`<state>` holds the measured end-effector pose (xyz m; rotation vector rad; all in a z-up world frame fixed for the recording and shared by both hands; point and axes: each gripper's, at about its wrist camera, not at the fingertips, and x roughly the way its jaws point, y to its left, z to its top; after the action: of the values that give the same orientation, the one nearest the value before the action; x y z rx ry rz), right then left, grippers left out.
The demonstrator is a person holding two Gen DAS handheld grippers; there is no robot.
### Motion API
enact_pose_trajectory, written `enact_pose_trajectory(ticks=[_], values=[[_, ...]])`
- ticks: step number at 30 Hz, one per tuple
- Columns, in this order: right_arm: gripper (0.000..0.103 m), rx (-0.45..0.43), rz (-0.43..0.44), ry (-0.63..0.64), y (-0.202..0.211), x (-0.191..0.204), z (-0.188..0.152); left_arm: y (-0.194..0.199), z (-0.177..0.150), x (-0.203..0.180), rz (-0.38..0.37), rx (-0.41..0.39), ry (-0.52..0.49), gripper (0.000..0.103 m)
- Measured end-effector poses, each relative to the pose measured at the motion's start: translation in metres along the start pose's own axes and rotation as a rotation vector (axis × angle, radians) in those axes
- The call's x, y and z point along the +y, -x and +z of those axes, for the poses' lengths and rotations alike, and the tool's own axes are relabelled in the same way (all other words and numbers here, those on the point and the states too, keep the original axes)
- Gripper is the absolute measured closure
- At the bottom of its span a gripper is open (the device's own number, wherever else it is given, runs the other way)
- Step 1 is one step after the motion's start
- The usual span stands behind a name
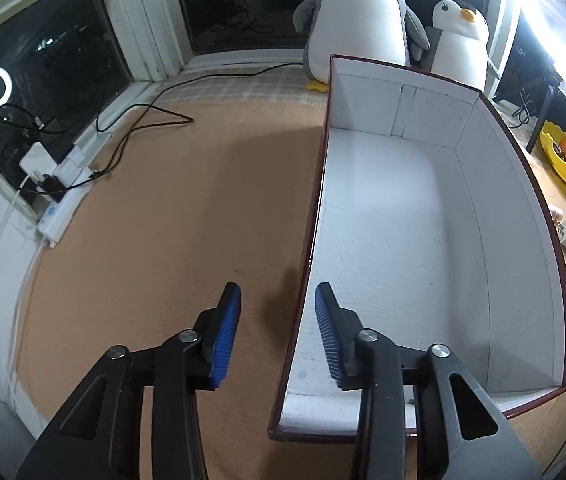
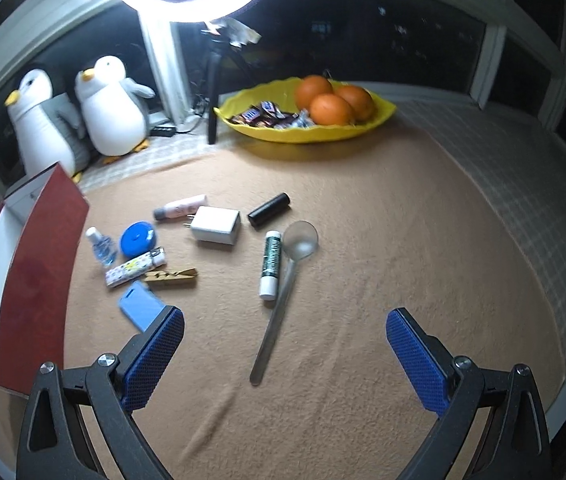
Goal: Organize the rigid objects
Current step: 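Clamp the box wall with the left tool while the right tool approaches the silver spoon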
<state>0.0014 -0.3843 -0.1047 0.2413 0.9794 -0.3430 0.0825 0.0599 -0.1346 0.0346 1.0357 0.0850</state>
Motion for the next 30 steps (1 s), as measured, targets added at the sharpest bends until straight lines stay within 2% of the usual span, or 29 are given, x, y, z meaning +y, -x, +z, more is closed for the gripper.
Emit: enact_pose_trajectory(ticks=[4, 7, 8, 9, 11, 13, 15, 19, 22, 28, 30], values=[[0.02, 0.028, -0.004, -0.047, -0.018, -0.01, 0.008, -0.004, 0.0, -0.001, -0.004, 0.002, -0.007, 0.08], [0.04, 0.05, 0.001, -0.07, -0.032, -0.017, 0.012, -0.008, 0.0, -0.002, -0.004, 0.01, -0.012, 0.085], [0.05, 0.069, 0.004, -0.086, -0.038, -0.019, 0.014, -0.009, -0.001, -0.002, -0.004, 0.012, -0.011, 0.086], [0.053, 0.09, 0.008, -0.101, -0.043, -0.022, 0.015, -0.009, -0.001, -0.002, -0.004, 0.013, -0.013, 0.088], [0.053, 0.124, 0.024, -0.132, -0.057, -0.026, 0.018, -0.01, -0.001, -0.003, -0.004, 0.013, -0.019, 0.091], [0.055, 0.143, 0.027, -0.139, -0.066, -0.027, 0.021, -0.01, -0.001, -0.004, -0.003, 0.009, -0.022, 0.091], [0.062, 0.161, 0.038, -0.142, -0.074, -0.025, 0.024, -0.009, -0.001, -0.005, -0.002, 0.007, -0.022, 0.091], [0.064, 0.22, 0.059, -0.157, -0.094, -0.025, 0.027, -0.011, -0.001, -0.005, -0.001, 0.014, -0.02, 0.091], [0.074, 0.253, 0.074, -0.16, -0.105, -0.024, 0.028, -0.012, -0.002, -0.006, 0.0, 0.015, -0.021, 0.091], [0.077, 0.286, 0.037, -0.107, -0.117, -0.016, 0.029, -0.013, -0.003, -0.005, 0.003, 0.018, -0.016, 0.091], [0.081, 0.276, 0.006, -0.063, -0.119, -0.01, 0.03, -0.014, -0.004, -0.004, 0.001, 0.019, -0.015, 0.092]])
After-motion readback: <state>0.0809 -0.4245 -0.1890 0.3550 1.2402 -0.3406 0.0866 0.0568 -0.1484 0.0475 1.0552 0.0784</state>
